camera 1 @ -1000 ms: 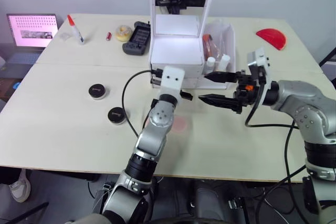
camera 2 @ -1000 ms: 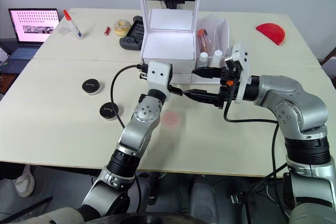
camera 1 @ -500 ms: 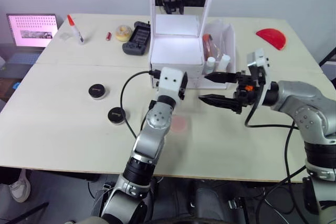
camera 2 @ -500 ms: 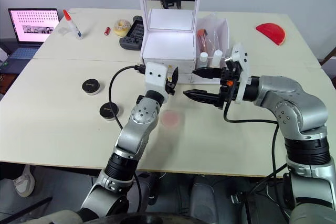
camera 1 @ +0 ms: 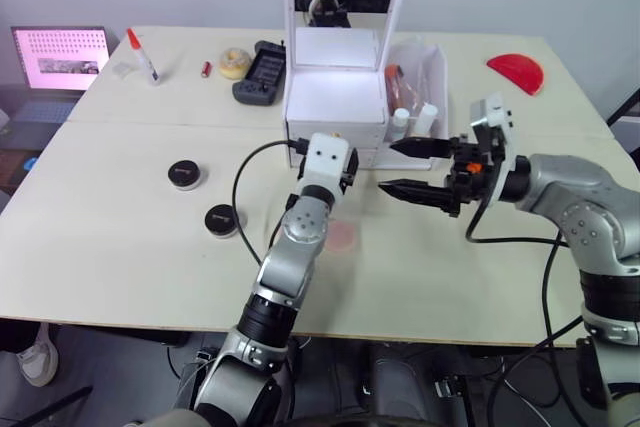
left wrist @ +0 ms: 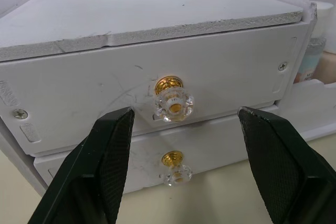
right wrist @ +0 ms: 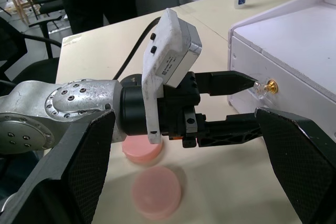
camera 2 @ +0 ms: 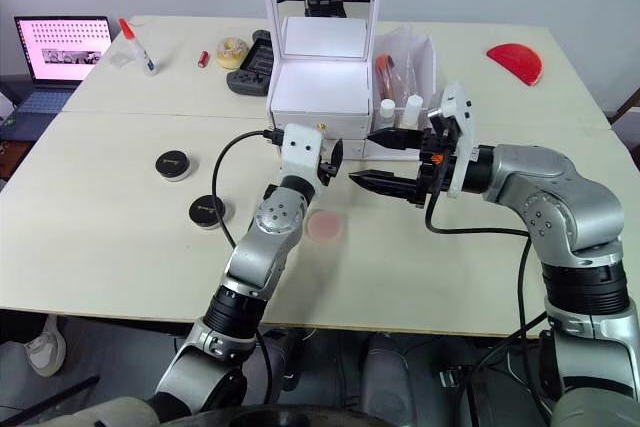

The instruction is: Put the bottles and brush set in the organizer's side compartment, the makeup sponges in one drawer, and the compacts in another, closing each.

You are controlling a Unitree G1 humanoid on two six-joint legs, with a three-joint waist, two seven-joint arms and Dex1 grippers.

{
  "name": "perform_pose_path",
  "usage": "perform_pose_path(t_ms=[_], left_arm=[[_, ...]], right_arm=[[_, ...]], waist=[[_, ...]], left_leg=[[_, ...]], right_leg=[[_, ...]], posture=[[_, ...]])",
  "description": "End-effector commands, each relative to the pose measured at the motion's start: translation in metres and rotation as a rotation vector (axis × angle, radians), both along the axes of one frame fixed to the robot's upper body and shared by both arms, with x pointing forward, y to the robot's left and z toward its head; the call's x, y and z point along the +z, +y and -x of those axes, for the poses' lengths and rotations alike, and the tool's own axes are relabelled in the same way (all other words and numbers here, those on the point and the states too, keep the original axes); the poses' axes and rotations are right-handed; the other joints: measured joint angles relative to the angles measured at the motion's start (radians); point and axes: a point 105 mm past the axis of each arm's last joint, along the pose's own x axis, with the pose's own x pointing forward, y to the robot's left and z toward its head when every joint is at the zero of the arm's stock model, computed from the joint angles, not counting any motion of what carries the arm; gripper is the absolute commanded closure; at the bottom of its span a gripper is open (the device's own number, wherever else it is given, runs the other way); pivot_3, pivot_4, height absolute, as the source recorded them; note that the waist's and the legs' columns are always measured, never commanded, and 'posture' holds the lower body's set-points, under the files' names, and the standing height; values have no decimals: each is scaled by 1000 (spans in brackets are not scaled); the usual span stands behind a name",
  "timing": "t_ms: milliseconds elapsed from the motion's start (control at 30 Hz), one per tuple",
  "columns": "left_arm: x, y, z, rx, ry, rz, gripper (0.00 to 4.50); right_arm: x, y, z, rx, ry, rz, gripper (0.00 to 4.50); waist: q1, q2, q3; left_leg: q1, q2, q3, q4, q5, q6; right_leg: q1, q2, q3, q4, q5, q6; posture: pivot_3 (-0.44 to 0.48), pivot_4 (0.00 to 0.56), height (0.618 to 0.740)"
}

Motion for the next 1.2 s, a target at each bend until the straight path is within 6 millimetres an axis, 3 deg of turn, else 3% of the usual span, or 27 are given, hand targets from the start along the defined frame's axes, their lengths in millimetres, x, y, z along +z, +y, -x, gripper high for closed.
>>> perform_pose_path(t_ms=[33, 933, 1033, 1167, 1200], left_arm=[[19, -2, -2, 2, -64, 30, 1188], [36, -5, -1, -17, -138, 59, 1188], [36, -5, -1, -17, -139, 60, 2065], [36, -5, -1, -18, -143, 62, 4052], [36, -5, -1, -18, -142, 62, 4180]], right_arm=[[12, -1, 4, 1, -52, -13, 0], [10, 0, 3, -4, -53, -9, 0], [10, 0, 3, -4, -54, -8, 0], [10, 0, 3, -3, -53, -8, 0], [10, 1, 3, -3, -54, -8, 0]], waist=[[0, 0, 0], [0, 0, 0], [0, 0, 0], [0, 0, 0], [0, 0, 0]], left_leg=[[0, 0, 0, 0, 0, 0], [0, 0, 0, 1, 0, 0], [0, 0, 0, 1, 0, 0], [0, 0, 0, 0, 0, 0], [0, 0, 0, 0, 0, 0]], right_leg=[[0, 0, 0, 0, 0, 0], [0, 0, 0, 0, 1, 0], [0, 0, 0, 0, 1, 0], [0, 0, 0, 0, 1, 0], [0, 0, 0, -1, 1, 0]], posture=[[0, 150, 737], [0, 150, 737], [0, 150, 737], [0, 150, 737], [0, 150, 737]])
